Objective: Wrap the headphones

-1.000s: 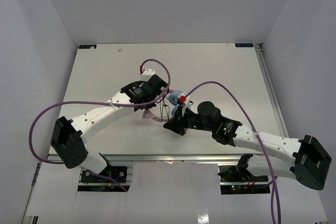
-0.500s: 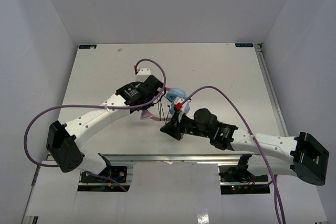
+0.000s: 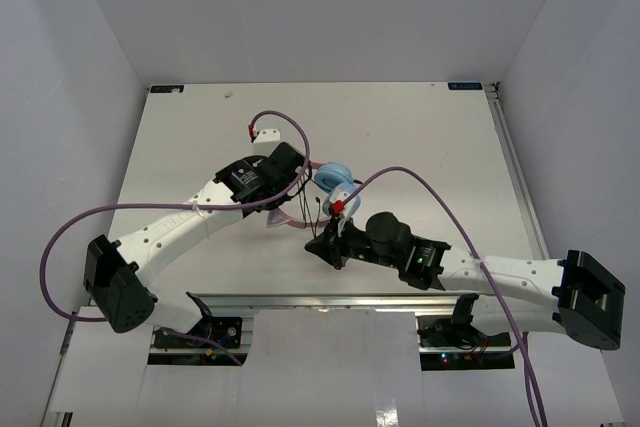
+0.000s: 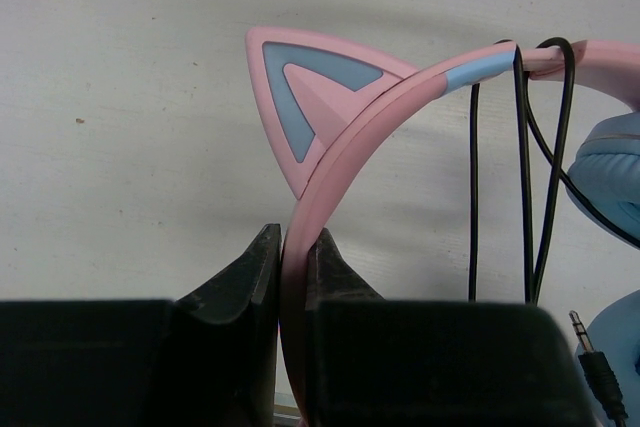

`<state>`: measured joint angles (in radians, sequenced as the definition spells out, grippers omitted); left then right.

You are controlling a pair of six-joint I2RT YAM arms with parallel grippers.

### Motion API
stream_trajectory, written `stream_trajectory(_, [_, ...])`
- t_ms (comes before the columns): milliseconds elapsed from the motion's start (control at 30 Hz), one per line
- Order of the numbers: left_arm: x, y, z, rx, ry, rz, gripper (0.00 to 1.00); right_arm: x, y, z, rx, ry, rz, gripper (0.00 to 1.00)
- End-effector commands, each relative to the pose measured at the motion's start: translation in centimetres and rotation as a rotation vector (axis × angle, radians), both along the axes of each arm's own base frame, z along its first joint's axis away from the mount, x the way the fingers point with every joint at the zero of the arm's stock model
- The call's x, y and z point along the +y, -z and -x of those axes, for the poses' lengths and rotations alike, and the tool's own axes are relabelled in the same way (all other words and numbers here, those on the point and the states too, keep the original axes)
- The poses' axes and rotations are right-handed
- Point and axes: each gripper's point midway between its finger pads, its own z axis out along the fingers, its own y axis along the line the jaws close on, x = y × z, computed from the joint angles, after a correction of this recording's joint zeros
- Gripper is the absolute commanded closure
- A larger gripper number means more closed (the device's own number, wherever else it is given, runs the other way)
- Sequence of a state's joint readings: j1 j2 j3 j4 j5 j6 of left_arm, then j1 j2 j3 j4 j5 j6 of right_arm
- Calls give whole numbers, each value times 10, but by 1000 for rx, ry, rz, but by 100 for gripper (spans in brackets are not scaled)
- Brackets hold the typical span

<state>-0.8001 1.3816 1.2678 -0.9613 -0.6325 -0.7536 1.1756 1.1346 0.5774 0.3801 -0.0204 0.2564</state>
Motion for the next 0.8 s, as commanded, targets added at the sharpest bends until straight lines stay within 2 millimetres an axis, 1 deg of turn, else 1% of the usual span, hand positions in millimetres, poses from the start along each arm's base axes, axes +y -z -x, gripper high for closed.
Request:
stream_trajectory(0, [12, -48, -24, -203, -146, 125, 100, 10, -4, 22, -15, -91, -21, 89])
stream_trajectory(133, [14, -51, -23, -209, -150, 130, 100, 11, -3, 22, -20, -83, -13, 89])
stream_trajectory(233, [15, -54, -22, -216, -158, 137, 100, 12, 1, 22, -21, -82, -1, 91])
stream_trajectory(367, [18, -58, -21, -229, -167, 144, 100, 13, 6, 23, -19, -76, 12, 92])
stream_trajectory(500, [19, -59, -20, -233, -172, 151, 100, 13, 11, 20, -15, -55, 28, 89])
stream_trajectory(567, [19, -61, -20, -237, -173, 155, 100, 13, 15, 15, -17, -28, 38, 89])
stream_trajectory(767, [22, -66, -19, -253, -189, 167, 100, 14, 20, 17, -13, -28, 49, 87])
